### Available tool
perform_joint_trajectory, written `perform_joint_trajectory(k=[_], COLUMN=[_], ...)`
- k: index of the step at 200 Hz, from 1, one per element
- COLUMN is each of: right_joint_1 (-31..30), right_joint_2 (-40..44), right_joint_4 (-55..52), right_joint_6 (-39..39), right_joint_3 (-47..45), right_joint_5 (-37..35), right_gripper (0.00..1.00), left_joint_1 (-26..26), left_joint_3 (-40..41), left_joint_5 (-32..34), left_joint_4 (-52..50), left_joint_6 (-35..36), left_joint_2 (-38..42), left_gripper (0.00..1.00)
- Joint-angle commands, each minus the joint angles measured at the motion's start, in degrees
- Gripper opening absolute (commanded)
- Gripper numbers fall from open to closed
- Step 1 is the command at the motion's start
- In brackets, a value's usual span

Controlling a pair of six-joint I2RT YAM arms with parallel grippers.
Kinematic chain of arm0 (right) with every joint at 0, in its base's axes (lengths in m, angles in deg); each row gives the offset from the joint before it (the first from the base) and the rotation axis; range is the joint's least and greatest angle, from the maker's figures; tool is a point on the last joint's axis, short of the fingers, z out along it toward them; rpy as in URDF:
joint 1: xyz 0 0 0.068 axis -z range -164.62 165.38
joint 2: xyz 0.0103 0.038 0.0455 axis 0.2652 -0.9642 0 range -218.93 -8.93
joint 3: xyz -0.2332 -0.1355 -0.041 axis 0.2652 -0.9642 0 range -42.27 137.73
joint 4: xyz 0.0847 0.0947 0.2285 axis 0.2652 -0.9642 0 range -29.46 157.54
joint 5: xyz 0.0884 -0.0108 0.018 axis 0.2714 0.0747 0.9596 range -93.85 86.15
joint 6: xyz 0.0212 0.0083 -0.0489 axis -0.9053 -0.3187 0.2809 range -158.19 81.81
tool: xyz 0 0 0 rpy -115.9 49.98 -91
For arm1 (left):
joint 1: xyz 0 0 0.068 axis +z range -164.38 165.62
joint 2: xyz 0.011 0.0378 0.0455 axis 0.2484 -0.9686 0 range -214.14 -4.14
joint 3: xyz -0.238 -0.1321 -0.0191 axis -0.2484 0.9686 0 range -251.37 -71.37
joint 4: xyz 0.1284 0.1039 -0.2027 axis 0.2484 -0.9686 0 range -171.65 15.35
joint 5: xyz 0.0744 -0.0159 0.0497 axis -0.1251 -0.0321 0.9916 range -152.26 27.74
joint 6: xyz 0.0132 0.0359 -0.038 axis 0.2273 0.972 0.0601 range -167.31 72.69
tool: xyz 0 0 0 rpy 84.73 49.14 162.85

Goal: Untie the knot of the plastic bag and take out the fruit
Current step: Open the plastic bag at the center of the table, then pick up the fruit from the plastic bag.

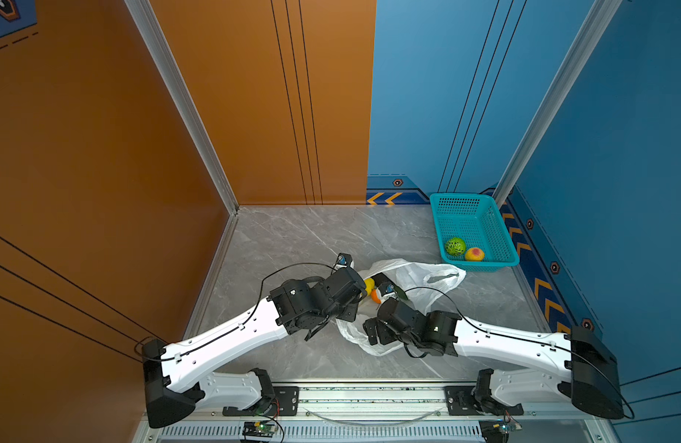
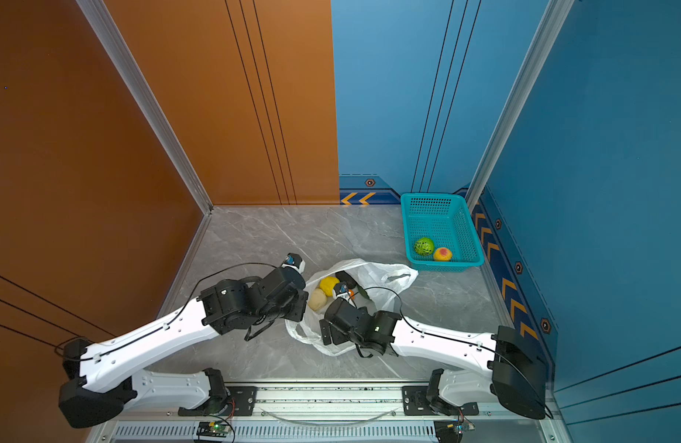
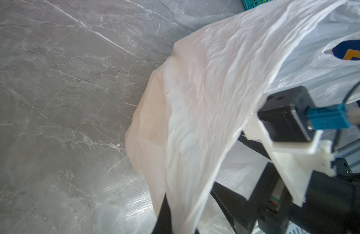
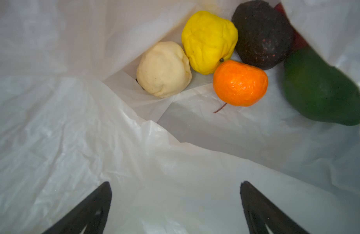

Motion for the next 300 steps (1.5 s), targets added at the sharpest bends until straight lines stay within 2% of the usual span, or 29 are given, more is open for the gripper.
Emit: perform_joint_trajectory(k=[1,14,36,63,110,160,208,247,282,300], right_joint_1=[3.7,6.7,10.4,13.5,14.2,15.0,16.1,17.1,17.2,16.9], right_joint_2=[-2.5,-4.0,-5.7,-7.8,-13.2,-18.4,-23.8,-26.1,-26.5,-25.8], right_joint_4=[2.3,3.2,5.3,9.3,14.5,13.0,12.7,15.4,15.9,15.7], right_joint_6=[1.3,1.5,0.8,-1.8,-5.7,-10.6,-12.6,-13.5,-13.5,-13.4], right_joint_3=[0.3,1.2,2.4,2.4,4.4,8.1,10.2,10.1,10.1,9.6], right_joint_5=[4.3,6.6,7.2,7.1,5.0,-1.4,-2.2,-2.6,-2.2,-2.0], right_gripper=[0.99,0.97,0.96,0.90,0.87,0.87,0.86,0.76,0.57,0.50], left_joint_1=[0.2,0.1,-0.4,-1.0,-1.0,-1.0,-1.0,-1.0,-1.0,-1.0], left_joint_3=[-1.3,-0.8,-0.2,0.3,-1.1,-0.2,0.9,1.5,2.0,2.0], left_joint_5=[1.2,0.1,-1.5,-2.4,-2.1,-2.8,-2.8,-2.7,-2.5,-2.1], left_joint_4=[-1.0,-0.8,-0.7,-0.2,0.6,0.8,0.8,0.8,0.8,0.8], left_joint_6=[0.8,1.4,1.6,1.7,2.2,2.0,1.6,1.3,1.1,1.1], left_joint_2=[0.9,0.7,0.2,-0.2,-1.0,-1.1,-0.2,0.5,0.8,0.6], left_gripper=[0.00,0.00,0.00,0.00,0.00,0.00,0.00,0.00,0.00,0.00])
